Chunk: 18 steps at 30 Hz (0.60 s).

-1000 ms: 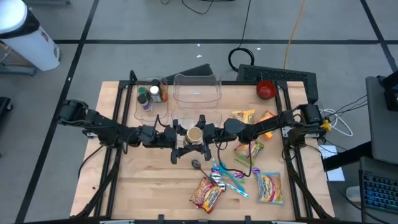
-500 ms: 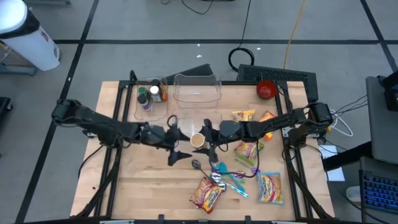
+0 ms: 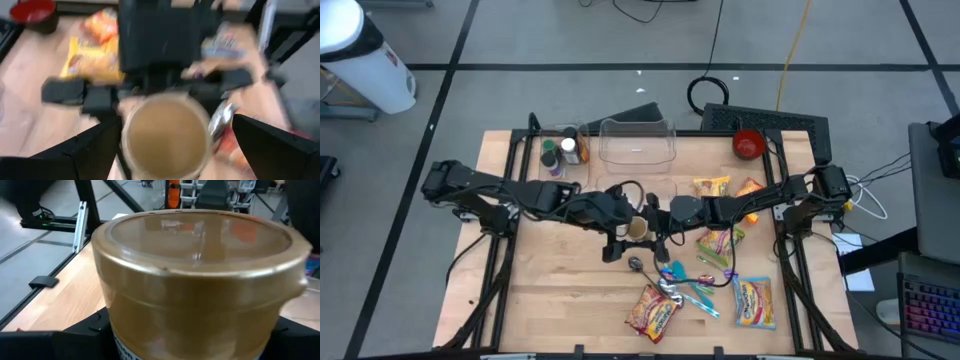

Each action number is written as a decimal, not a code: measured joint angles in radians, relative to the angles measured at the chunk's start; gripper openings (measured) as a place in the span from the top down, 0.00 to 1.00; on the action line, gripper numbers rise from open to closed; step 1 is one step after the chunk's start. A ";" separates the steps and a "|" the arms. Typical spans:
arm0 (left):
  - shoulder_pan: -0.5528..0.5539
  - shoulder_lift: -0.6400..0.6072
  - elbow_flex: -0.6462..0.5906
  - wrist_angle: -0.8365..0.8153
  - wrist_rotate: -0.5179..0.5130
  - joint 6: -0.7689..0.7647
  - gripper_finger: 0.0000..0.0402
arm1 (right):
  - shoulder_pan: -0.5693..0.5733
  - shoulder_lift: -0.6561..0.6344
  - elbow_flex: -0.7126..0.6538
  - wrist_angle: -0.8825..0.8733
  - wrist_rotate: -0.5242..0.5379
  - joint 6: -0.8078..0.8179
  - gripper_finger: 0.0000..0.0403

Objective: Pick & Place Food Item
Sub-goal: Put the gold seasoning bottle into the top left transparent bin

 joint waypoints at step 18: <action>0.012 0.088 0.084 -0.125 -0.076 0.087 0.25 | 0.007 -0.003 0.000 -0.042 0.057 -0.040 0.36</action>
